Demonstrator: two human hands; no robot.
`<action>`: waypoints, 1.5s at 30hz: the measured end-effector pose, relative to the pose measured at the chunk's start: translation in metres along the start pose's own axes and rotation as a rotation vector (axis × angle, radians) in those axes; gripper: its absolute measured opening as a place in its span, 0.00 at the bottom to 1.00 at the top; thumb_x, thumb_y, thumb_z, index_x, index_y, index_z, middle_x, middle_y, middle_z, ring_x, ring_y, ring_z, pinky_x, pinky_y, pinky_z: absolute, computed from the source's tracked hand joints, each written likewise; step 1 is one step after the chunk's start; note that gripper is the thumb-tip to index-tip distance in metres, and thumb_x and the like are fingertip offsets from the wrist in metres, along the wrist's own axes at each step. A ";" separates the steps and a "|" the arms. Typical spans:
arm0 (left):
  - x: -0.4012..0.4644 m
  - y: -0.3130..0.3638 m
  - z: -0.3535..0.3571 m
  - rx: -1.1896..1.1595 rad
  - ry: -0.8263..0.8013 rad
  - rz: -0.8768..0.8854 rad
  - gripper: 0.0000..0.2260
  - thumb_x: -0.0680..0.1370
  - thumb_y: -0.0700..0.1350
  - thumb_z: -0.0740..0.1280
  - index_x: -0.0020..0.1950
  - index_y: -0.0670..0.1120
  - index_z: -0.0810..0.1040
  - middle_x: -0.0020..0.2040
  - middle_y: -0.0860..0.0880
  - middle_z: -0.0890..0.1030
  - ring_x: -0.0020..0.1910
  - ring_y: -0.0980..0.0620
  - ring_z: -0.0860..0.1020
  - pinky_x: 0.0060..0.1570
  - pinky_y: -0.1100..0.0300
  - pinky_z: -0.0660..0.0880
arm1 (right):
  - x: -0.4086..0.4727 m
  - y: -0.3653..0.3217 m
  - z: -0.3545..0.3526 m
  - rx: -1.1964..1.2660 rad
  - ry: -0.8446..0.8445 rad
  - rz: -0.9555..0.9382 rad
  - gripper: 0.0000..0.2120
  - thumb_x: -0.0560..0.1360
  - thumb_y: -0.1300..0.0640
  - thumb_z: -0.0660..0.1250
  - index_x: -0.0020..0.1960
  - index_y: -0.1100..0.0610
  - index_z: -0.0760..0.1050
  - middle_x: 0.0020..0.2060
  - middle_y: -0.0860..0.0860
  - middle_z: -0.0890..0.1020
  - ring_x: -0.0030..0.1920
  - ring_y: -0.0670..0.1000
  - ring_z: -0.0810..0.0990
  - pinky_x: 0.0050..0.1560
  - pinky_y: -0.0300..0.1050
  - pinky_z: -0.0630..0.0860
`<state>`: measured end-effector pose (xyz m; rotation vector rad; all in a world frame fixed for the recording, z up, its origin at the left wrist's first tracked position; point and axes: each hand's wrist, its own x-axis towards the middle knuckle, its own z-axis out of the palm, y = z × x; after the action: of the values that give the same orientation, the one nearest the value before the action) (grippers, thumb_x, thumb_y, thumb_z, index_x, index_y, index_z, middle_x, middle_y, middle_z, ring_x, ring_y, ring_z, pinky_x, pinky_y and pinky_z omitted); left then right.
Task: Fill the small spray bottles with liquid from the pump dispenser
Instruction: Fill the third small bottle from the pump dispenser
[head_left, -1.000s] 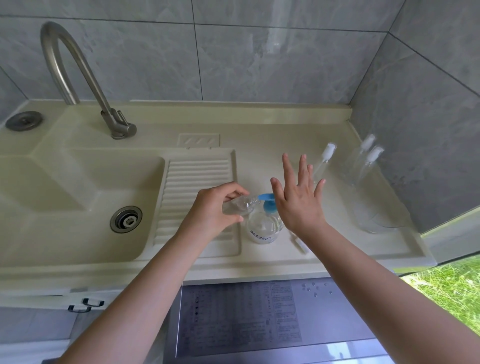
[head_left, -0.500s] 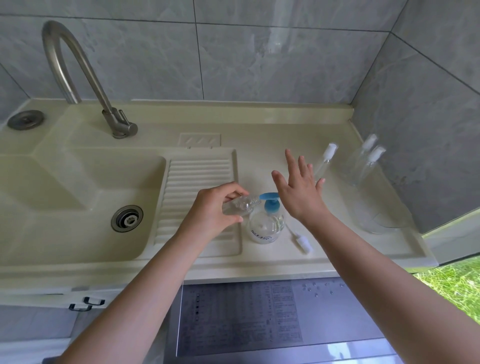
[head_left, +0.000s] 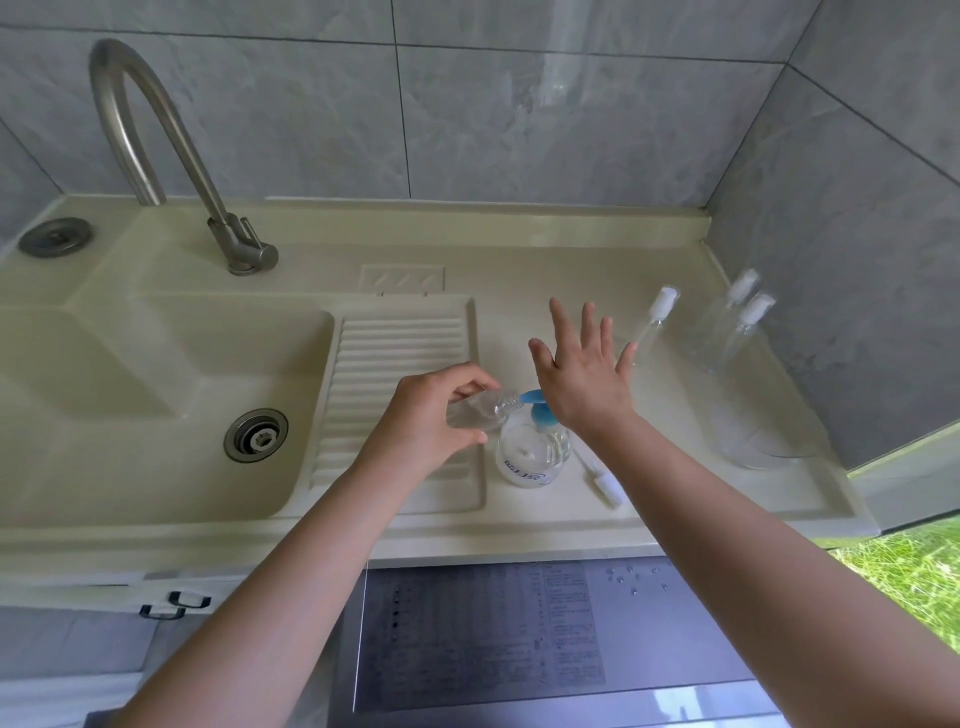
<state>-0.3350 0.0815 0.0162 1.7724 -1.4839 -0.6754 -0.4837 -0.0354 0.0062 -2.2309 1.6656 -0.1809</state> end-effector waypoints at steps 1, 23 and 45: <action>0.000 0.000 0.000 0.001 -0.001 0.002 0.22 0.63 0.34 0.80 0.53 0.51 0.82 0.44 0.59 0.82 0.45 0.73 0.76 0.47 0.81 0.66 | 0.000 0.000 -0.001 0.014 0.002 0.005 0.28 0.84 0.42 0.47 0.81 0.44 0.43 0.81 0.55 0.43 0.81 0.59 0.41 0.76 0.66 0.39; -0.001 -0.001 0.002 0.000 0.001 0.013 0.23 0.63 0.35 0.81 0.53 0.51 0.82 0.45 0.59 0.81 0.45 0.76 0.75 0.48 0.82 0.65 | -0.002 0.001 -0.002 -0.008 0.046 -0.032 0.27 0.85 0.47 0.46 0.82 0.44 0.42 0.81 0.56 0.43 0.81 0.59 0.41 0.77 0.67 0.39; 0.000 0.001 0.001 -0.001 -0.004 0.028 0.23 0.63 0.34 0.80 0.54 0.49 0.82 0.46 0.57 0.82 0.45 0.76 0.75 0.48 0.82 0.65 | -0.002 0.002 -0.002 0.000 0.039 -0.036 0.27 0.85 0.48 0.46 0.82 0.44 0.42 0.81 0.56 0.42 0.80 0.60 0.41 0.76 0.66 0.39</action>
<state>-0.3359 0.0812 0.0164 1.7472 -1.5084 -0.6662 -0.4863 -0.0348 0.0079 -2.2723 1.6458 -0.2352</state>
